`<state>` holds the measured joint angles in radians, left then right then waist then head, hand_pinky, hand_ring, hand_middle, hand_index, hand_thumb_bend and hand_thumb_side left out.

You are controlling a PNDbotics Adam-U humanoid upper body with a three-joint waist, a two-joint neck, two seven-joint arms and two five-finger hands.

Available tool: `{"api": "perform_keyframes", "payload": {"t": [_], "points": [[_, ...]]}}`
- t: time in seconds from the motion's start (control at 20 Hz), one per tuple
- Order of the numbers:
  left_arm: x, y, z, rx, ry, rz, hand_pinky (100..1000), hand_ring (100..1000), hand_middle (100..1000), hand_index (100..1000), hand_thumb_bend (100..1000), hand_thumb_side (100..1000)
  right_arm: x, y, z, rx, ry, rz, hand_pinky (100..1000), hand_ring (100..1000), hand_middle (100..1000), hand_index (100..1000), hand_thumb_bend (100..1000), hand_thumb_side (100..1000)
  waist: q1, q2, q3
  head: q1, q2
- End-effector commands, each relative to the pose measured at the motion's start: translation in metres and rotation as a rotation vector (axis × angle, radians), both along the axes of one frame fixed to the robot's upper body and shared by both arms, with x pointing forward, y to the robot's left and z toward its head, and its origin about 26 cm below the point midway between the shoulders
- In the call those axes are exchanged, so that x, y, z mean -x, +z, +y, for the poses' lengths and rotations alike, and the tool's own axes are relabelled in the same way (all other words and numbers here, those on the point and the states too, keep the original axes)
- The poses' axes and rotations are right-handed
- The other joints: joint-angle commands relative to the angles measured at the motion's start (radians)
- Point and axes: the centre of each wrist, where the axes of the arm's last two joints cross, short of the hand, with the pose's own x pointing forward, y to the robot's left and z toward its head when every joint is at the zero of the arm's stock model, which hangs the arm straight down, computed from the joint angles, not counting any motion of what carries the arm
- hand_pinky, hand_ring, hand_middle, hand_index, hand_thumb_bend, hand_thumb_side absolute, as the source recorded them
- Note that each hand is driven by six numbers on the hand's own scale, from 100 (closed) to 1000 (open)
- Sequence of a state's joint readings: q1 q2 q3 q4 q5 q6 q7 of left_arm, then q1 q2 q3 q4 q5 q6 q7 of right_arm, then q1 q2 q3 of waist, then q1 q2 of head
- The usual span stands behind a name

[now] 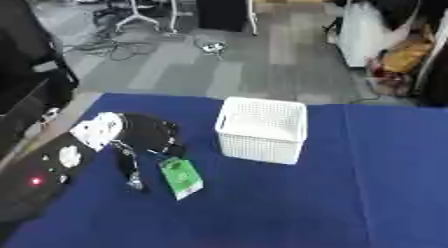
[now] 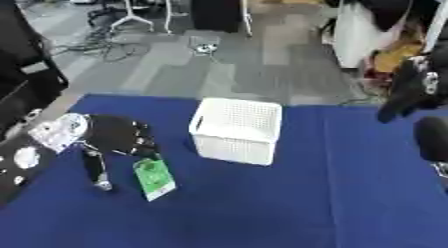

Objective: Pick up objects on the table and place them in the box.

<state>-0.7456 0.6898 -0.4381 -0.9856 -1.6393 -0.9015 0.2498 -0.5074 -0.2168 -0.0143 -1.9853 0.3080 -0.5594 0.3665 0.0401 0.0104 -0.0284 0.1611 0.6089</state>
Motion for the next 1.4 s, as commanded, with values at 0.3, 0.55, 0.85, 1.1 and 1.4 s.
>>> {"api": "perform_keyframes", "payload": {"t": [0.3,0.55,0.85,1.1,1.4], "points": [[-0.011,0.016,0.0,-0.004,-0.011,-0.057,825,771,830,919,471,743,0.003,0.008,0.003,-0.004,0.019,-0.031,215,294,249,432,244,949,-0.003,-0.006,-0.007,0.012,-0.011],[-0.016,0.015,-0.003,-0.011,-0.016,-0.071,825,772,831,920,475,743,0.002,0.009,0.005,-0.011,0.025,-0.031,215,293,244,432,242,948,-0.004,-0.003,-0.013,0.004,-0.023],[-0.021,0.006,-0.005,-0.005,-0.018,-0.067,818,769,830,920,466,746,0.002,0.009,0.007,-0.019,0.034,-0.033,215,293,234,432,241,947,-0.006,0.0,-0.022,-0.01,-0.039],[-0.021,-0.005,-0.006,0.002,-0.021,-0.053,811,765,828,921,459,745,0.002,0.01,0.009,-0.022,0.04,-0.034,215,293,234,432,240,945,-0.007,0.003,-0.027,-0.02,-0.046],[-0.02,-0.013,-0.005,0.0,-0.029,-0.043,807,763,827,920,465,730,0.002,0.01,0.009,-0.024,0.044,-0.033,215,293,234,432,240,944,-0.007,0.003,-0.029,-0.019,-0.047]]}}
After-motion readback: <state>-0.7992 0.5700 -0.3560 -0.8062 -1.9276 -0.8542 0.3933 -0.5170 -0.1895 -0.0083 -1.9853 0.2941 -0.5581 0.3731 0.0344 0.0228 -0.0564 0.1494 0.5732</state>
